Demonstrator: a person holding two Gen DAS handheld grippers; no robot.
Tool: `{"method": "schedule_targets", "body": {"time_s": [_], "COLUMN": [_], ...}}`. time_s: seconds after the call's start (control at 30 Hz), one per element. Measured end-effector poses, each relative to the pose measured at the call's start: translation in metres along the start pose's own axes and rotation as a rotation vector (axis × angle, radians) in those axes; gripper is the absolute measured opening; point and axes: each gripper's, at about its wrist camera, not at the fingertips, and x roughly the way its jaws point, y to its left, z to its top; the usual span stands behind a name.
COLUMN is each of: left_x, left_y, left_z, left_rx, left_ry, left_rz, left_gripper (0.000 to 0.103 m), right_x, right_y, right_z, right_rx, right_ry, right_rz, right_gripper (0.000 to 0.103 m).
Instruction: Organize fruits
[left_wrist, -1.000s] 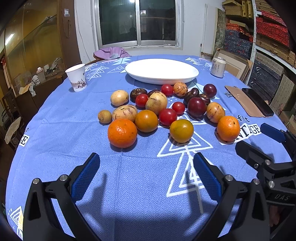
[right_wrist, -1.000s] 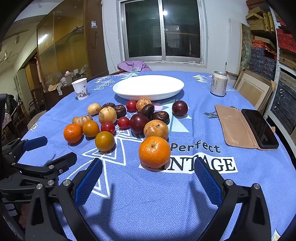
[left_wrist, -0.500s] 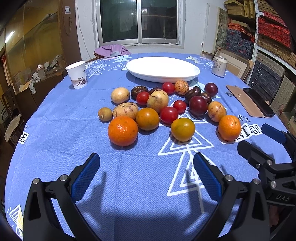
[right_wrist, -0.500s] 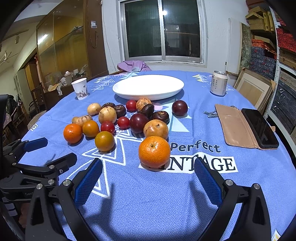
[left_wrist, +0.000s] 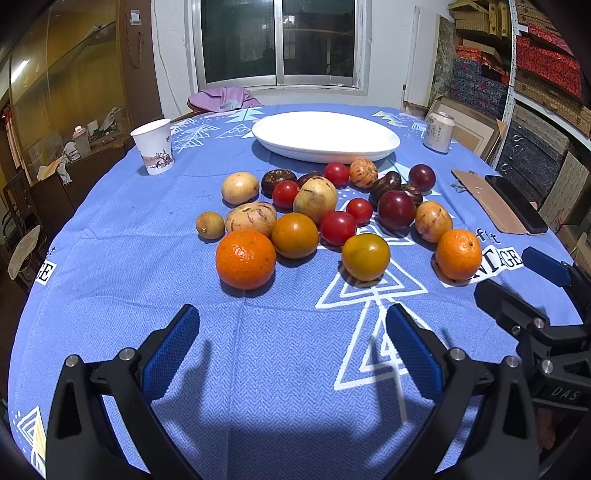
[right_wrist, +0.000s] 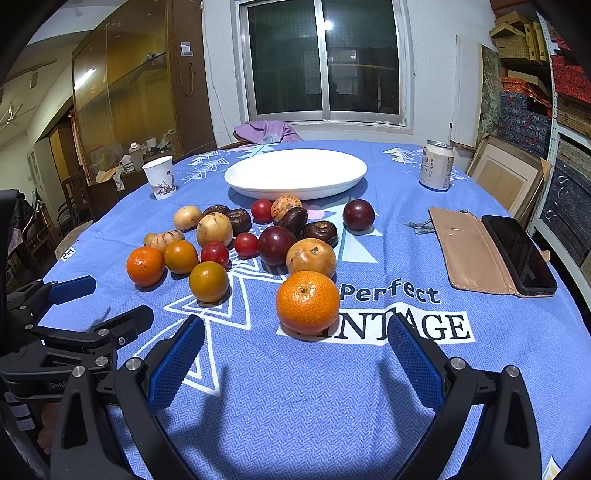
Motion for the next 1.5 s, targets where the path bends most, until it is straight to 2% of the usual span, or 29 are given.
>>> {"method": "schedule_targets", "body": {"time_s": [1.2, 1.37, 1.5], "left_x": [0.0, 0.001, 0.007], "left_y": [0.0, 0.005, 0.014], "left_z": [-0.001, -0.002, -0.002], "left_rx": [-0.004, -0.023, -0.05], "left_ry": [0.008, 0.016, 0.063], "left_rz": [0.0, -0.015, -0.06], "left_gripper": [0.099, 0.099, 0.099], "right_x": [0.0, 0.0, 0.001], "right_y": [0.0, -0.004, -0.005], "right_z": [0.0, 0.0, 0.001], "right_rx": [0.008, 0.024, 0.034], "right_ry": [-0.005, -0.006, -0.004], "right_rz": [0.003, 0.004, 0.022], "right_gripper": [0.1, 0.1, 0.1]}}
